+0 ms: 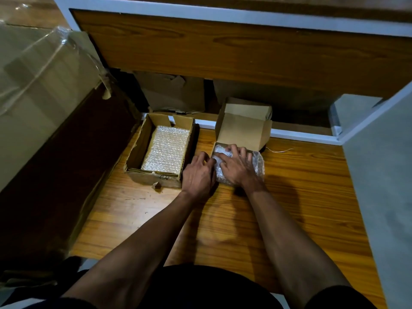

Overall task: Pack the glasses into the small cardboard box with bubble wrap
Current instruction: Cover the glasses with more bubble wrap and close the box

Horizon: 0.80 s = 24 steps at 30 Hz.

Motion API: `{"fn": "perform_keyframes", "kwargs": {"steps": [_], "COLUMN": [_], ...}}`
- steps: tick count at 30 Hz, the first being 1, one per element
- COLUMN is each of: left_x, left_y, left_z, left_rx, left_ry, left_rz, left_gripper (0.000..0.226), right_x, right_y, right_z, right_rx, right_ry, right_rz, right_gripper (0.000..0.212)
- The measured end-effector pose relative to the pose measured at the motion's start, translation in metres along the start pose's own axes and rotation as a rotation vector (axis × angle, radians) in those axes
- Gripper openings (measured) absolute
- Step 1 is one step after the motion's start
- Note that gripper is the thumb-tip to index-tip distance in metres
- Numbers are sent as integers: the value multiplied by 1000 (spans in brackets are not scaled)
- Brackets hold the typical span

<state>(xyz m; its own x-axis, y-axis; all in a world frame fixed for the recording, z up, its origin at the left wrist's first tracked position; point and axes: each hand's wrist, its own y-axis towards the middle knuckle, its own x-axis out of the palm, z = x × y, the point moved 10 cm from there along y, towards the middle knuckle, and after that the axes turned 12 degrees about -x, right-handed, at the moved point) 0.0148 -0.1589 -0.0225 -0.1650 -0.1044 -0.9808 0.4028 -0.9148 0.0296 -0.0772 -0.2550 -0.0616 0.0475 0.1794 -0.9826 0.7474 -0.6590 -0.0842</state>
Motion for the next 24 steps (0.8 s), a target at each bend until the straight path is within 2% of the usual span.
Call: {"fn": "perform_keyframes", "kwargs": {"steps": [7, 12, 18, 24], "left_x": [12, 19, 28, 35], "left_y": [-4, -5, -10, -4], "left_z": [-3, -3, 2, 0], "left_rx": [23, 34, -143, -163], "left_ry": [66, 112, -55, -96], "left_rz": [9, -21, -107, -162], "left_gripper": [40, 54, 67, 62], "right_x": [-8, -4, -4, -4], "right_y": [-13, -7, -3, 2], "right_z": [-2, 1, 1, 0], "right_rx": [-26, -13, 20, 52], "right_ry": [-56, -38, -65, -107], "right_rz": [134, 85, 65, 1], "right_gripper": [57, 60, 71, 65]}}
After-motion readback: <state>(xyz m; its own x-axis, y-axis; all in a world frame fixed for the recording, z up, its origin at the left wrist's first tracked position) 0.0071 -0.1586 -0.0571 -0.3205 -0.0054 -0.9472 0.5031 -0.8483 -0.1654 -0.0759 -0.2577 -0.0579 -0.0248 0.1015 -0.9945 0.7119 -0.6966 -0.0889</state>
